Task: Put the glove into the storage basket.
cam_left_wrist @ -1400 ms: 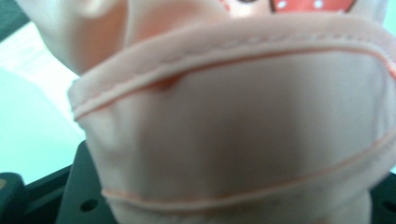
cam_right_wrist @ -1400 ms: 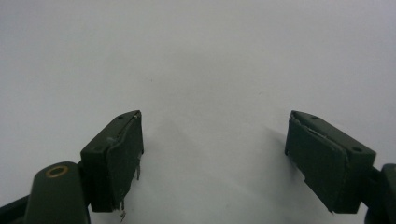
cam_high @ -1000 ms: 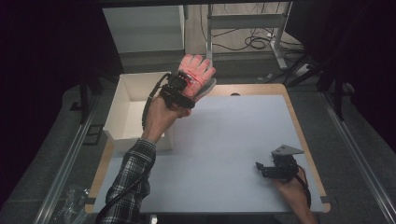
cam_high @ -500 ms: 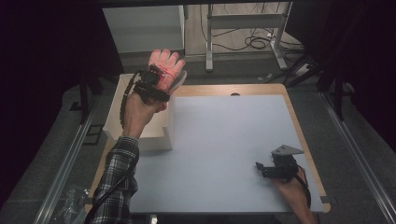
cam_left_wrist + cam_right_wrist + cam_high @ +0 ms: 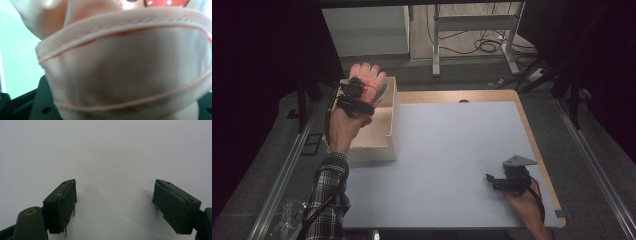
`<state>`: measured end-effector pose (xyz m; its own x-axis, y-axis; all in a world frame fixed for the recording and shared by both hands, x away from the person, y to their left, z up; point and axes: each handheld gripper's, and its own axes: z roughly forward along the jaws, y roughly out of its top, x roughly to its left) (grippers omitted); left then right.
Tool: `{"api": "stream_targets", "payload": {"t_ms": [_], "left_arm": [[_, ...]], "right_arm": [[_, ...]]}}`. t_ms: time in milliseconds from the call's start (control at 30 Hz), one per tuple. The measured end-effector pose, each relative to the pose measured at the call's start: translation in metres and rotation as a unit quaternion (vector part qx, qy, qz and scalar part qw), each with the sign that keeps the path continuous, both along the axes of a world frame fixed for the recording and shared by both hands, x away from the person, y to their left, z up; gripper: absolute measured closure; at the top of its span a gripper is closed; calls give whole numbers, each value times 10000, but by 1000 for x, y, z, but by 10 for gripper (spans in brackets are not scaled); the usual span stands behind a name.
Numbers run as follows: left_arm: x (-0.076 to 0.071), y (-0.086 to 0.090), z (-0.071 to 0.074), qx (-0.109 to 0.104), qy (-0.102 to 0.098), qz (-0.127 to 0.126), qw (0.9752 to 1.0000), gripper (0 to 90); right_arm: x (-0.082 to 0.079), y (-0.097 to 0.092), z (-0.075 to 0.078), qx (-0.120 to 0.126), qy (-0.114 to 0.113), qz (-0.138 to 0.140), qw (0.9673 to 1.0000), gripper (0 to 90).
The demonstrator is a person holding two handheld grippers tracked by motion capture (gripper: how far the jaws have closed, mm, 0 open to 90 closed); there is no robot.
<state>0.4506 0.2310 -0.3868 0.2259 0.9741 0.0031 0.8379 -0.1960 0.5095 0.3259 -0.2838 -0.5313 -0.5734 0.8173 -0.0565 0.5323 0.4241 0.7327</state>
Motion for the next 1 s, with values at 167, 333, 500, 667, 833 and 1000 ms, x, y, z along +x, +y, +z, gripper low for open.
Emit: {"api": "stream_targets", "payload": {"t_ms": [167,333,500,667,833,1000], "left_arm": [[6,4,-27,-26,209,52,9998,375],[15,2,-51,-14,407,22,9992,372],[26,-9,-67,63,623,-45,9980,366],[41,-23,-80,199,917,-118,9955,360],[48,-33,-88,282,1178,-170,9925,353],[51,-34,-93,285,1408,-255,9893,351]], "right_arm": [[0,0,0,1,2,0,10000,195],[0,0,0,1,2,1,10000,195],[0,0,0,5,-2,0,10000,195],[0,0,0,4,2,2,10000,195],[0,0,0,4,1,3,10000,195],[0,0,0,2,0,4,10000,195]]}}
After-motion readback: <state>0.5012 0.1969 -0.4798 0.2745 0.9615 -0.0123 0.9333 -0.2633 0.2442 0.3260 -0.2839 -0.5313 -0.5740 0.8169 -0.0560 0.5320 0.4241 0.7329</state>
